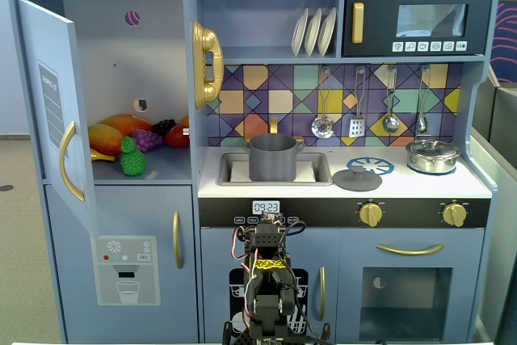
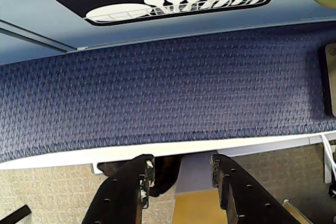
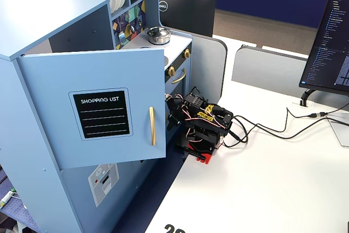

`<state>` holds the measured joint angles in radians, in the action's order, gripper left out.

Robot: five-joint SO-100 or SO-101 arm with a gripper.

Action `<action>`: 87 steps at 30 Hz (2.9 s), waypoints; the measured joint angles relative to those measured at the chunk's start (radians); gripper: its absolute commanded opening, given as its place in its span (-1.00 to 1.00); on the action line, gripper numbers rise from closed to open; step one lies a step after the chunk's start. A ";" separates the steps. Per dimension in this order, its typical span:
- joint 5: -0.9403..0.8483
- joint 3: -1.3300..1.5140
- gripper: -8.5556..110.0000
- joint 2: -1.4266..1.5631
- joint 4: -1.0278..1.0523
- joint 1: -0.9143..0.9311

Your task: Pick up the green pineapple from the left cabinet and place it in the gray recipient

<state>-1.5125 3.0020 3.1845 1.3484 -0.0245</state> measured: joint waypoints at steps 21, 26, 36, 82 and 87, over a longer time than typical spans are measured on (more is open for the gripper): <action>-0.038 -0.164 -0.86 -0.012 -0.190 -0.466; -0.104 -0.337 -0.68 -0.133 -0.644 -0.750; -0.204 -0.540 -0.42 -0.453 -1.140 -0.857; -0.089 -1.097 -0.21 -1.339 -1.509 -0.742; -0.098 -1.157 -0.22 -1.402 -1.509 -0.742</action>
<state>-1.6107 1.8454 1.7825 -0.1611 -0.7670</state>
